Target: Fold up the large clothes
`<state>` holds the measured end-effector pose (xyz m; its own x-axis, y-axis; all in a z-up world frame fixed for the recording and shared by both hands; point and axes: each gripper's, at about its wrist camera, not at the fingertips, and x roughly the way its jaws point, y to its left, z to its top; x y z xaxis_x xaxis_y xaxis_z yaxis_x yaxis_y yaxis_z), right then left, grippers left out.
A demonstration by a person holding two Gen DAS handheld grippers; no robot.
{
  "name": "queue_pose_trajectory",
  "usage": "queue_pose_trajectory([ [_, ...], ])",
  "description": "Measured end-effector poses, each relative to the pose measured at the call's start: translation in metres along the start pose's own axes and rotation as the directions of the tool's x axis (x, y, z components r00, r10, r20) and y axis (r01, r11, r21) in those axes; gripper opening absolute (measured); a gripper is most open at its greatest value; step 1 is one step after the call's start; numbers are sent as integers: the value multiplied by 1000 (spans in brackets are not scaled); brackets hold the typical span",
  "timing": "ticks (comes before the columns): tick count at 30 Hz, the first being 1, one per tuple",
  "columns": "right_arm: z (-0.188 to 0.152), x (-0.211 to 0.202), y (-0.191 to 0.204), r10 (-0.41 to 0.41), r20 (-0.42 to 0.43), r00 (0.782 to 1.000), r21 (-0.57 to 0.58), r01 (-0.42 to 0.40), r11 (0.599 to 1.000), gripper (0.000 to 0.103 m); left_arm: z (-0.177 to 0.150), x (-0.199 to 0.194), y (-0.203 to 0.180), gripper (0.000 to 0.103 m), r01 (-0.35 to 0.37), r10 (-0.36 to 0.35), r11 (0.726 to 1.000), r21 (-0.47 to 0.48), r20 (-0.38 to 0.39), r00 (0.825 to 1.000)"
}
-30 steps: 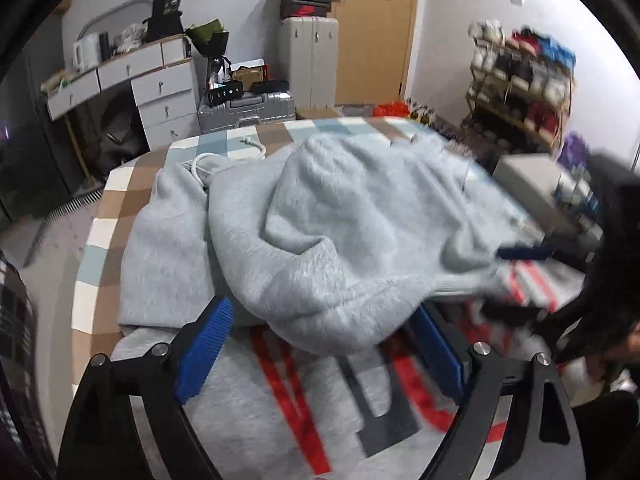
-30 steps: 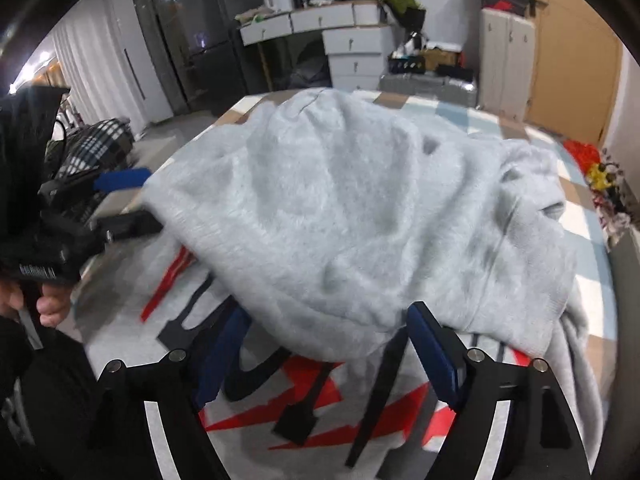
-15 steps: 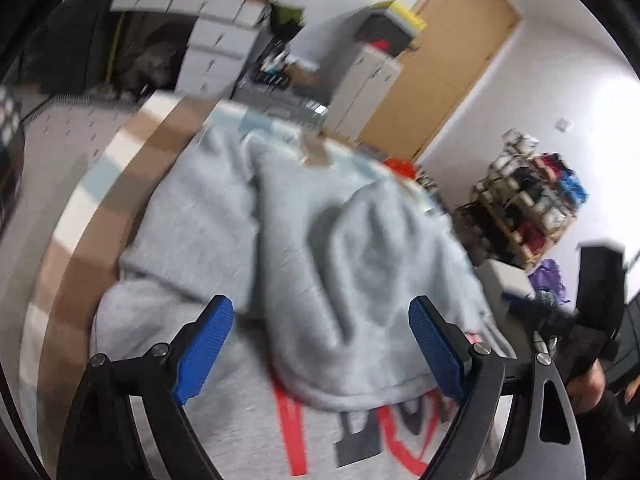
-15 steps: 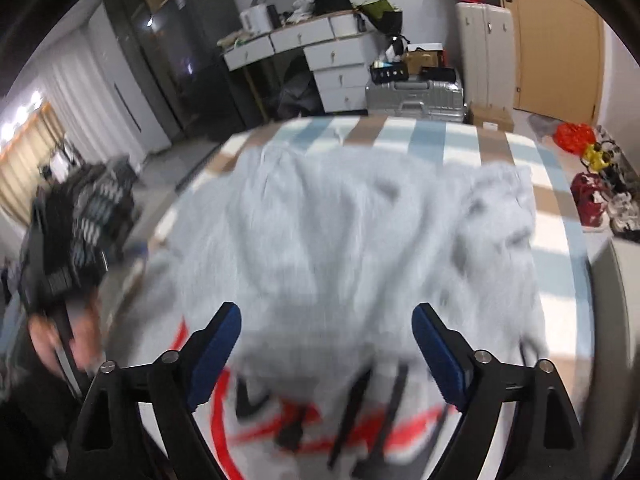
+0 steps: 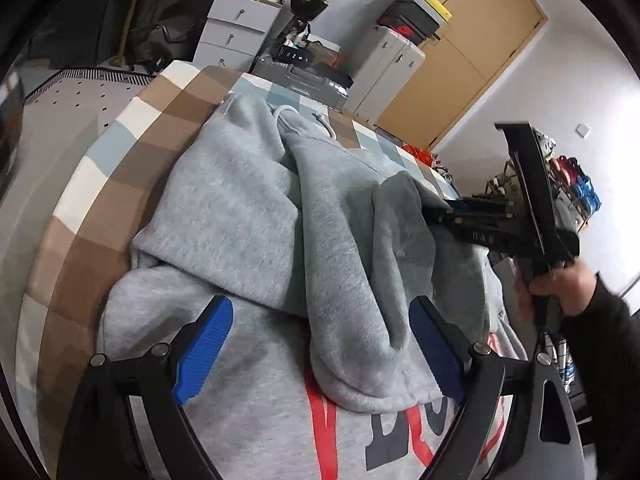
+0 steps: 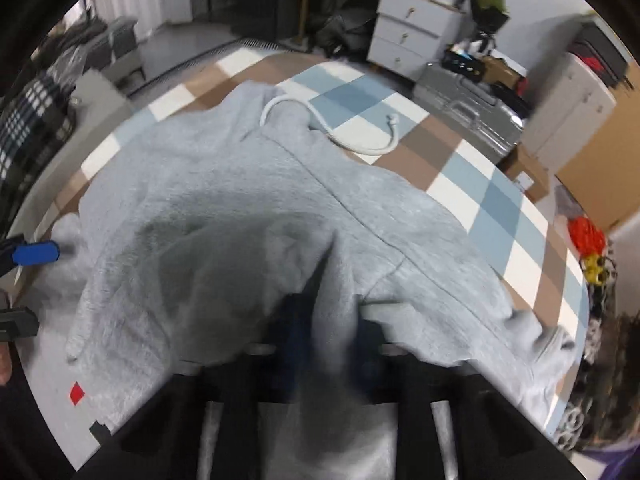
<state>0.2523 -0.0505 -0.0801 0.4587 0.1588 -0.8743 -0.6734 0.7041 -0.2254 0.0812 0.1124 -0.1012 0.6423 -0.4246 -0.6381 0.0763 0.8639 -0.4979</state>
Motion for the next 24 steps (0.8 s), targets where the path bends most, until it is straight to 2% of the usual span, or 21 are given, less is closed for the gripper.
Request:
queue_pose_trajectory([
  [2, 9, -17, -4, -41, 56, 998, -22, 42, 999, 9, 0, 2, -3, 87, -10, 10, 1000, 19, -3, 1000],
  [4, 18, -43, -10, -76, 148, 986, -16, 79, 997, 6, 0, 3, -7, 87, -13, 13, 999, 40, -4, 1000],
  [5, 22, -60, -13, -110, 202, 973, -15, 115, 993, 6, 0, 2, -10, 87, -18, 18, 999, 51, 1, 1000],
  [6, 26, -77, -16, -158, 258, 953, -11, 167, 986, 6, -1, 1, -12, 87, -28, 28, 998, 63, 10, 1000],
  [8, 31, -105, -17, -209, 347, 914, 9, 220, 976, 6, -3, -3, -16, 87, -49, 46, 995, 83, 32, 998],
  [9, 27, -123, -19, -217, 402, 889, 37, 221, 975, 6, -4, -6, -18, 87, -57, 53, 994, 91, 44, 998],
  [10, 22, -134, -16, -218, 435, 874, 43, 222, 974, 6, -4, -7, -19, 87, -66, 61, 993, 96, 54, 997],
  [12, 2, -149, -4, -187, 484, 855, 21, 202, 979, 6, -3, -13, -19, 87, -71, 63, 993, 99, 81, 995],
  [14, -31, -152, 16, -147, 496, 856, -9, 175, 985, 6, -4, -21, -18, 87, -61, 50, 993, 104, 106, 993],
  [15, -48, -149, 25, -124, 490, 863, -8, 146, 989, 6, -5, -27, -18, 87, -56, 42, 993, 105, 124, 991],
  [18, -108, -124, 61, -29, 430, 902, -26, 44, 999, 6, -4, -32, -20, 87, -26, 11, 995, 98, 147, 989],
  [20, -135, -105, 81, -1, 393, 919, -31, 15, 999, 6, -3, -31, -24, 87, -6, -8, 996, 93, 147, 989],
  [24, -170, -79, 86, 63, 345, 936, 75, -95, 993, 7, -5, -28, -30, 87, -3, -9, 997, 74, 155, 988],
])
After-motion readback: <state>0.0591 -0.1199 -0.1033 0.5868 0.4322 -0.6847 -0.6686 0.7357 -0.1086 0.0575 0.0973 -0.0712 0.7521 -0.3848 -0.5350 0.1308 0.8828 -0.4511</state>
